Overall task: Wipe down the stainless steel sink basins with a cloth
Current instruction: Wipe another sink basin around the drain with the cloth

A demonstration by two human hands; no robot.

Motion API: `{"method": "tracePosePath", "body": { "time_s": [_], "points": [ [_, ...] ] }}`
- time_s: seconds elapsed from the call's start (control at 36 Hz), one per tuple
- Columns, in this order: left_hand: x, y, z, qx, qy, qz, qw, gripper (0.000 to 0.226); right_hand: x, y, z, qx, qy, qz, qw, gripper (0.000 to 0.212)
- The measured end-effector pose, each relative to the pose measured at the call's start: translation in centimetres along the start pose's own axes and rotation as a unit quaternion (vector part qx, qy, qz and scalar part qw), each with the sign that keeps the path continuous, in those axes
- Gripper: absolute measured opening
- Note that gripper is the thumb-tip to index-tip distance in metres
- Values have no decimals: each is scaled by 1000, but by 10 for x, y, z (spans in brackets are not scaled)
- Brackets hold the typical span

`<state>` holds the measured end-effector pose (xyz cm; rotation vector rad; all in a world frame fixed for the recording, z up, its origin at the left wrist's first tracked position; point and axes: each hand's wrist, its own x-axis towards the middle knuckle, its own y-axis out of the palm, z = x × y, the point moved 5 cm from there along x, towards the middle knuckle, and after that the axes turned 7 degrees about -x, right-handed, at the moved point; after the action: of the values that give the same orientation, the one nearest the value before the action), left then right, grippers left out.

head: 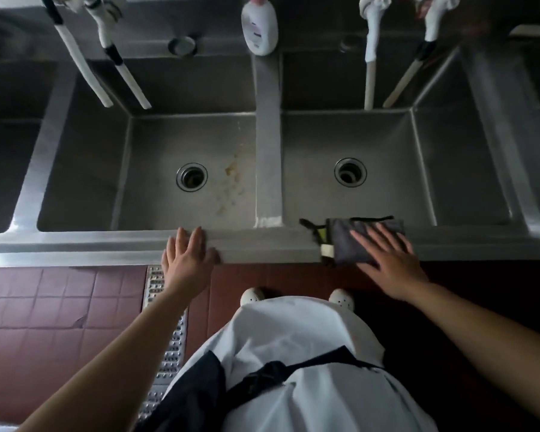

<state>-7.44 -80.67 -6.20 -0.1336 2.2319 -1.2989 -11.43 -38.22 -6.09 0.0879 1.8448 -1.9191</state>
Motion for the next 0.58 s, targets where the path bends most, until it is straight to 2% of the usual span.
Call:
{"method": "tracePosePath", "body": {
  "time_s": [0.14, 0.25, 0.36, 0.47, 0.58],
  "points": [
    [0, 14, 12, 32, 25, 13, 999, 64, -31, -3, -91, 25, 205, 60, 977, 61],
    [3, 15, 15, 40, 29, 32, 998, 67, -27, -2, -80, 0, 254, 82, 964, 58],
    [5, 10, 18, 57, 39, 47, 996, 68, -3, 2, -3, -17, 213, 70, 974, 59],
    [5, 6, 21, 66, 51, 62, 995, 68, 24, 8, 108, 0, 95, 44, 994, 59],
    [4, -1, 19, 62, 57, 66, 994, 68, 51, 10, 199, 27, -8, 51, 998, 59]
  ]
}}
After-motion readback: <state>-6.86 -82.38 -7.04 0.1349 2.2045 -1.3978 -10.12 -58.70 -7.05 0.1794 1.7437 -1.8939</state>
